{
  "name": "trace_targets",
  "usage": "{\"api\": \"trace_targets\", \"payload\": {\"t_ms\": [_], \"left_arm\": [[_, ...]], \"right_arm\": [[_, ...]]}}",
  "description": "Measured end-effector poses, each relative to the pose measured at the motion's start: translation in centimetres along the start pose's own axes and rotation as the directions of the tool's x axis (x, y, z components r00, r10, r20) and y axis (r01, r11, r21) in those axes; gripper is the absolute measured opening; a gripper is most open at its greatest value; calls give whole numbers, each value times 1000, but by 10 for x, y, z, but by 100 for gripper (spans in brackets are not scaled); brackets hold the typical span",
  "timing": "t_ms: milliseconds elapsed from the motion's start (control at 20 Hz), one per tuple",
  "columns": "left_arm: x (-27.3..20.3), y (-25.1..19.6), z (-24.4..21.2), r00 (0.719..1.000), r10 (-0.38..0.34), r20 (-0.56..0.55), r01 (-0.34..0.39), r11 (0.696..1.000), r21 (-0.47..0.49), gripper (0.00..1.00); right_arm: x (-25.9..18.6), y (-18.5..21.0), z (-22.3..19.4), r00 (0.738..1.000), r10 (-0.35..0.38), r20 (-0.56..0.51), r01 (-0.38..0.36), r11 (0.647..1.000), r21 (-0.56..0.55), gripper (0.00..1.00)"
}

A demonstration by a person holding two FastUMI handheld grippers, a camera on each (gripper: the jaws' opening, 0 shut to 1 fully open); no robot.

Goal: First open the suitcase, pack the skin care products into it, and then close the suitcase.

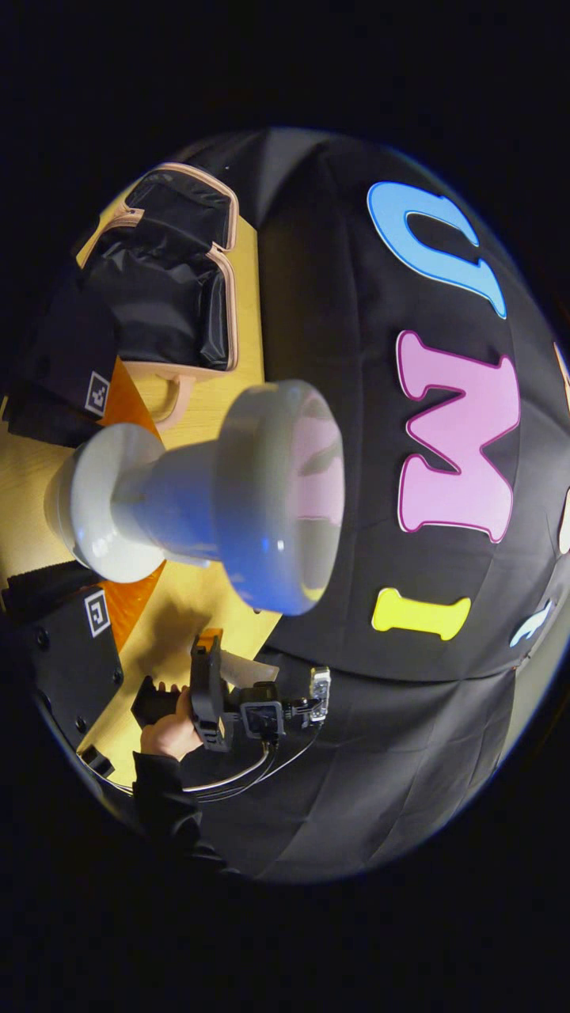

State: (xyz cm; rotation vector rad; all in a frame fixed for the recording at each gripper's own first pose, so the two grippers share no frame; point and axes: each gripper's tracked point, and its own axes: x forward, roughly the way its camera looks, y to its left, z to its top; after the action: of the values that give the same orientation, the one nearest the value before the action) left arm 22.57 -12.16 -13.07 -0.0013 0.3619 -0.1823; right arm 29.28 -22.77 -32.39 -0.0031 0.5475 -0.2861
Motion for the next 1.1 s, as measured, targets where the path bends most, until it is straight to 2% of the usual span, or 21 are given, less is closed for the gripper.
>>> {"api": "trace_targets", "payload": {"t_ms": [150, 300, 400, 550, 650, 850, 950, 1100], "left_arm": [[-6, 13, 7, 1000, 11, 12, -11, 999, -48, 65], [-21, 36, 15, 999, 40, 19, -37, 991, -131, 65], [-36, 64, 21, 996, 82, 24, -78, 986, -147, 64], [-59, 117, 15, 991, 130, -24, -132, 981, -144, 65], [-66, 151, 10, 989, 129, -76, -140, 978, -155, 65], [-63, 210, -18, 970, 100, -223, -140, 975, -174, 64], [-55, 233, -38, 946, 81, -313, -141, 975, -174, 64], [-36, 257, -66, 895, 72, -439, -149, 978, -145, 64]], "right_arm": [[-12, 3, -5, 999, -2, -54, 3, 1000, 27, 39], [-40, 11, 8, 999, 26, -43, -25, 1000, 13, 38], [-72, 24, 28, 998, 58, 5, -58, 998, -23, 38], [-124, 59, 47, 990, 138, 22, -137, 989, -50, 38], [-161, 88, 59, 979, 201, 36, -199, 979, -45, 38], [-239, 151, 79, 947, 313, 74, -304, 946, -114, 37], [-274, 180, 83, 922, 379, 82, -367, 921, -133, 37], [-311, 223, 82, 879, 472, 65, -459, 876, -147, 38]]}}
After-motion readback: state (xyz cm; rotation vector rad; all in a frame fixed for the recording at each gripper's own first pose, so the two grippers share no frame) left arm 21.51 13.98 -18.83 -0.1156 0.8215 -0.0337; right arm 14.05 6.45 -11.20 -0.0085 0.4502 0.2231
